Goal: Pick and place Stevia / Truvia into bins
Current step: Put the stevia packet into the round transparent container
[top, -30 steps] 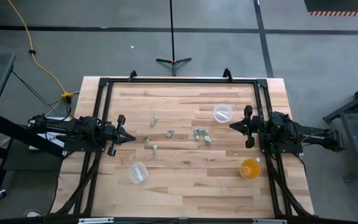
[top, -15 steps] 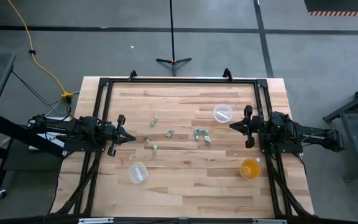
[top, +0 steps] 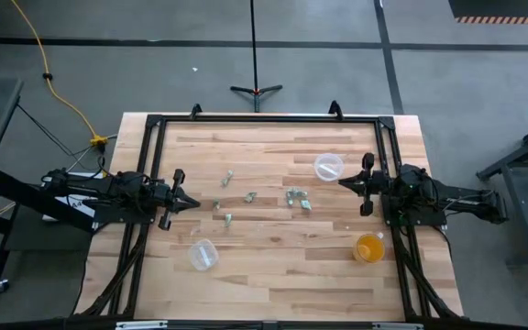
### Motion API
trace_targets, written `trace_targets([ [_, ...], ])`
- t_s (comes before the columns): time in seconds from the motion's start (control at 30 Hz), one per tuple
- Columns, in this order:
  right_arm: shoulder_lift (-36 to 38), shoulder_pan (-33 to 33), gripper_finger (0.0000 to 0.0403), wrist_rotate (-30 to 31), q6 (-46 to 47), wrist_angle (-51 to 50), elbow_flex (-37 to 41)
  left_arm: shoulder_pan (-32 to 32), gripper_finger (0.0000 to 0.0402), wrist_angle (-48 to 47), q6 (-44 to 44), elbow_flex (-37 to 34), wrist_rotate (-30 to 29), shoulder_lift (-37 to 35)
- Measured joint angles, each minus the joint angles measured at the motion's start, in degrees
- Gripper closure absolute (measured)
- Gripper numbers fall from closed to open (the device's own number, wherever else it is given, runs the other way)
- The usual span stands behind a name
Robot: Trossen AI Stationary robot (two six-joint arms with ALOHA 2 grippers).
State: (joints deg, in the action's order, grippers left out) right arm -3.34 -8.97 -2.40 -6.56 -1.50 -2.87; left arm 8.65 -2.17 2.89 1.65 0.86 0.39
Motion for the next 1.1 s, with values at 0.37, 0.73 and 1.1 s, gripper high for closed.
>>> trace_targets([
  [0.37,0.01,0.00,0.0391,-1.41,16.79,2.22,-0.02,0.00,0.0348,0.01,0.01,0.00,0.00,-0.01],
  [0.73,-0.42,0.00,0.0388,-0.46,19.39,0.85,-0.02,0.00,0.0348,-0.01,0.01,0.00,0.00,0.01],
  [1.1,-13.71,0.13,0.0256,-5.30,17.63,21.72,-0.05,0.02,0.0348,-0.01,0.01,0.00,0.01,0.01],
])
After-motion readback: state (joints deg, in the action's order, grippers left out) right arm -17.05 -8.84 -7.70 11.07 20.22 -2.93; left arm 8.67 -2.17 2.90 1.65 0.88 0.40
